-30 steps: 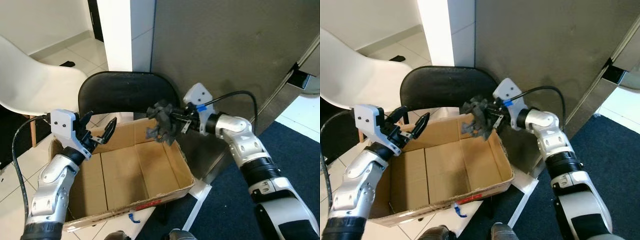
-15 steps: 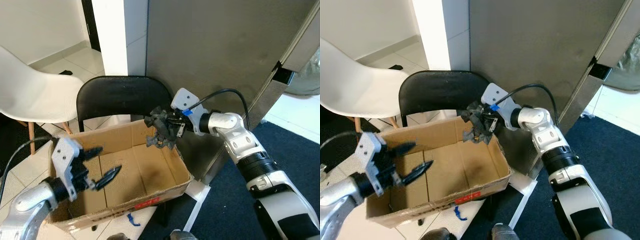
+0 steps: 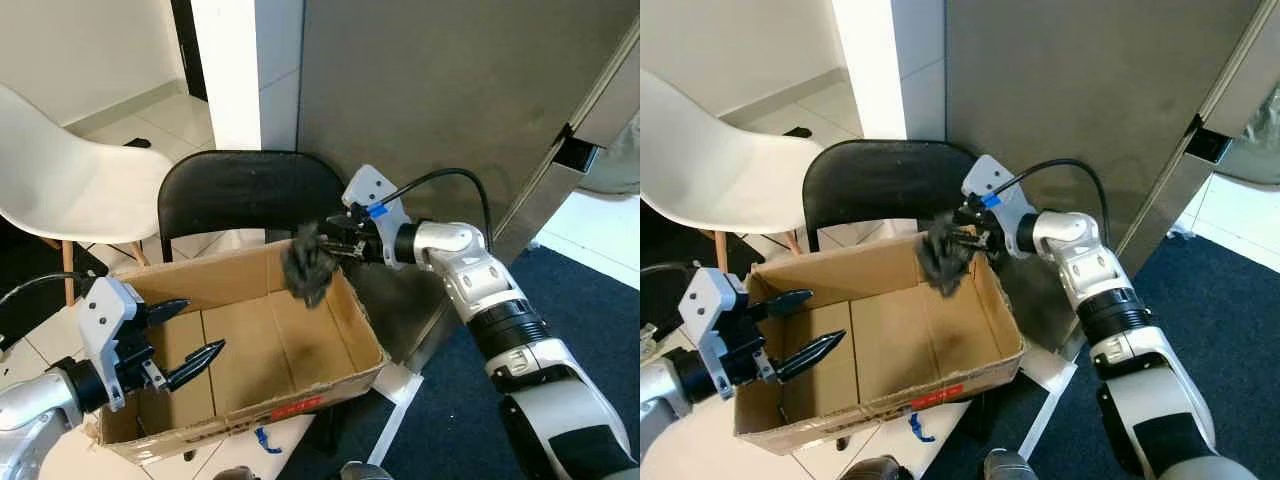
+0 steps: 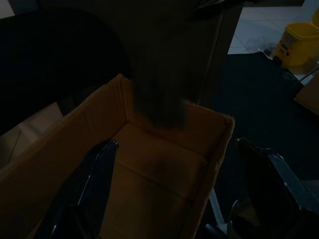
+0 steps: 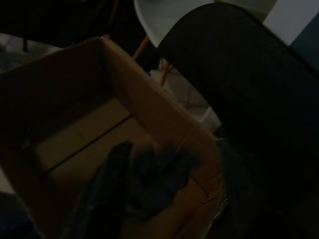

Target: Picking trash to rubbish bin

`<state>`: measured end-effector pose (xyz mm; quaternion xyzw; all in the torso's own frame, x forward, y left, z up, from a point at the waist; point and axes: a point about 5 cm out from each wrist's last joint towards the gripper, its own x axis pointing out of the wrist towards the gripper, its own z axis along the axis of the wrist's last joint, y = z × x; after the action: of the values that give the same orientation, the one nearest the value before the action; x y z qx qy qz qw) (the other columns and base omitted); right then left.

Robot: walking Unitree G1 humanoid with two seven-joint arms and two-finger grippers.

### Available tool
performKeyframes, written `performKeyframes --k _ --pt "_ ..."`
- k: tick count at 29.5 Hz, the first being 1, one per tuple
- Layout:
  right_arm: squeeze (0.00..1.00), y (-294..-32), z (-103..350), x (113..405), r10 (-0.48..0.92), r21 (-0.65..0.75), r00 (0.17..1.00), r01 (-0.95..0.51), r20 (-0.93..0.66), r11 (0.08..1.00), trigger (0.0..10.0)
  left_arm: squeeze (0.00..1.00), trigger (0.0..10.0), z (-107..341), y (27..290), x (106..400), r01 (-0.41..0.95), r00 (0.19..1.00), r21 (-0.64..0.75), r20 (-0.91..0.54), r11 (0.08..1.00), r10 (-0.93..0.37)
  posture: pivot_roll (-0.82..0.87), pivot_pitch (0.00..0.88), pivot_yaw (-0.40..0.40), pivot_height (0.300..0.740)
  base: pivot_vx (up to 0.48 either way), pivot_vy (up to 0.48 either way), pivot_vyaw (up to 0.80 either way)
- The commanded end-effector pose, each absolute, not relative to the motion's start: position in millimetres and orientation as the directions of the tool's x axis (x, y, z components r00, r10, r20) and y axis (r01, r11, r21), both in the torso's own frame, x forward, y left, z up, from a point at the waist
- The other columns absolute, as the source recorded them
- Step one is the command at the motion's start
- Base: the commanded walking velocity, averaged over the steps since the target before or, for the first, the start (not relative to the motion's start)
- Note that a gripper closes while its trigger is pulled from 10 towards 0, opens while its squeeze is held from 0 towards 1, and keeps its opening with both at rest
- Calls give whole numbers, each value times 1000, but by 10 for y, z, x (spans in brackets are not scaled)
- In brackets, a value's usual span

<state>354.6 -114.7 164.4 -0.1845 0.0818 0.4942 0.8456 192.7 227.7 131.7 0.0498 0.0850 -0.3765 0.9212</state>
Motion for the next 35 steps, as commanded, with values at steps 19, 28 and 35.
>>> performKeyframes --k 19,28,35 --pt "0 -1484 1892 3546 736 249 661 -745 151 618 10000 0 10000 1833 2060 2737 349 903 -9 270 937 -333 -2 0 -45 740 0 0 0" --pt "0 -1321 1810 3446 724 271 659 -748 203 605 10000 0 10000 1813 1652 2950 362 899 -23 274 932 -342 4 0 -32 740 0 0 0" --pt "0 -1162 1774 3416 735 196 648 -761 198 618 10000 0 10000 1816 1596 2926 350 900 -16 285 937 -331 12 0 -29 740 0 0 0"
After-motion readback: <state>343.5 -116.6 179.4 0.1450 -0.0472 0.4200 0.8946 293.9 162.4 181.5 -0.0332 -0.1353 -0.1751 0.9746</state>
